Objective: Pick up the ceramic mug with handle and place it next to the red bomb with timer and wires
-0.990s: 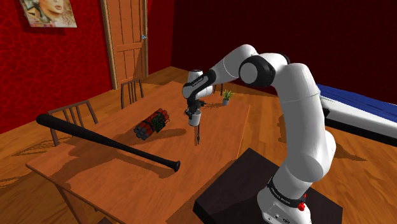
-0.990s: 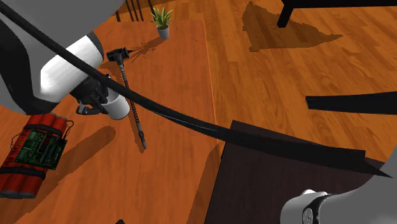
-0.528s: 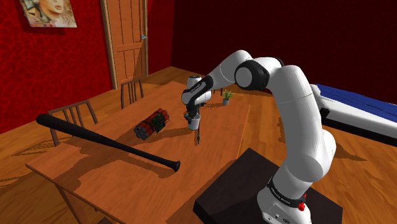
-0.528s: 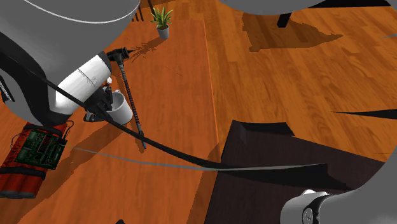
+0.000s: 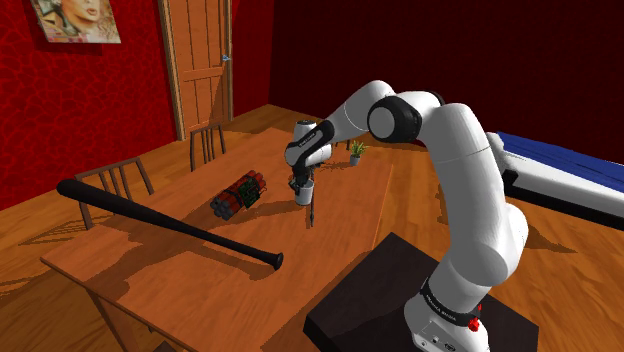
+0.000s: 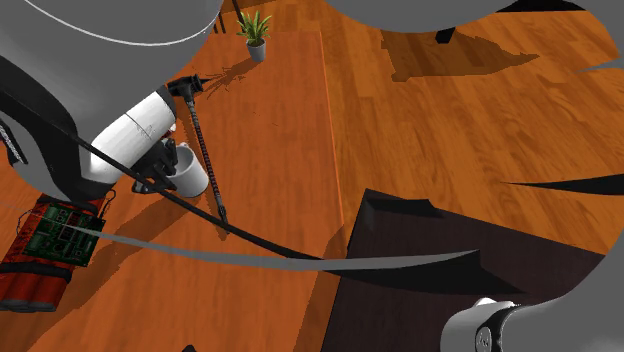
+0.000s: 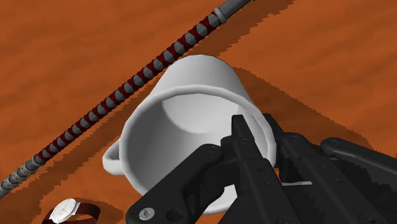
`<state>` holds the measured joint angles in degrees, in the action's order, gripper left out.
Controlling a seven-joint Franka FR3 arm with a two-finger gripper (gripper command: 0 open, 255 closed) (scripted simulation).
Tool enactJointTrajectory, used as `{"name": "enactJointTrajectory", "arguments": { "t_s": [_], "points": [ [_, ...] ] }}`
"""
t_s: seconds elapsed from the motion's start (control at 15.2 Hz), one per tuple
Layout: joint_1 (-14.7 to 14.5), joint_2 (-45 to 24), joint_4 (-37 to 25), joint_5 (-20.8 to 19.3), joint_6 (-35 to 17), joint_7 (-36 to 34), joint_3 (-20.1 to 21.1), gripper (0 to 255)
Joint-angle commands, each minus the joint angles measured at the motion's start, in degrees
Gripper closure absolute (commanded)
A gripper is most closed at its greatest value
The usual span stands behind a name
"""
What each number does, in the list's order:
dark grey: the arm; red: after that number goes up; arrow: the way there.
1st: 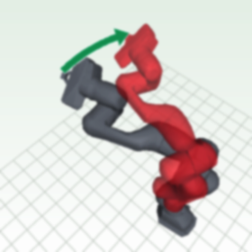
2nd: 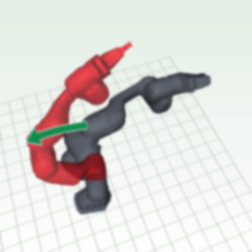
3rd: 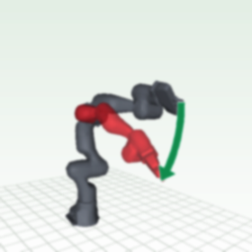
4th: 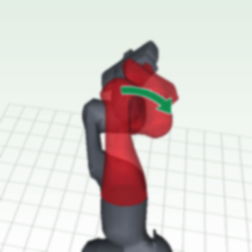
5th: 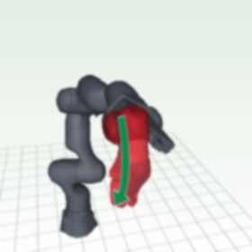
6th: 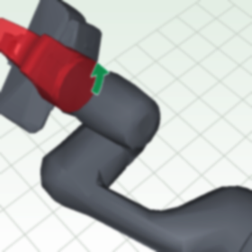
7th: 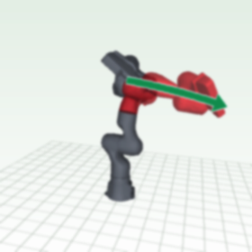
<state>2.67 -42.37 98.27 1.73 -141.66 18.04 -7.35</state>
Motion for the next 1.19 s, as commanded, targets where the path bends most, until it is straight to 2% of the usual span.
{"name": "enactJointTrajectory", "arguments": {
  "t_s": [0.0,0.33,0.59,1.12],
  "points": [
    [0.1,-0.1,0.3,0.0,0.0,0.0,-0.1,0],
    [0.1,-0.3,0.1,0.0,0.1,0.0,-0.1,0],
    [-0.6,5.3,1.3,-0.5,4.5,-0.3,-0.5,0],
    [-0.6,5.3,1.3,-0.5,4.5,-0.4,-0.5,0]
  ]
}}
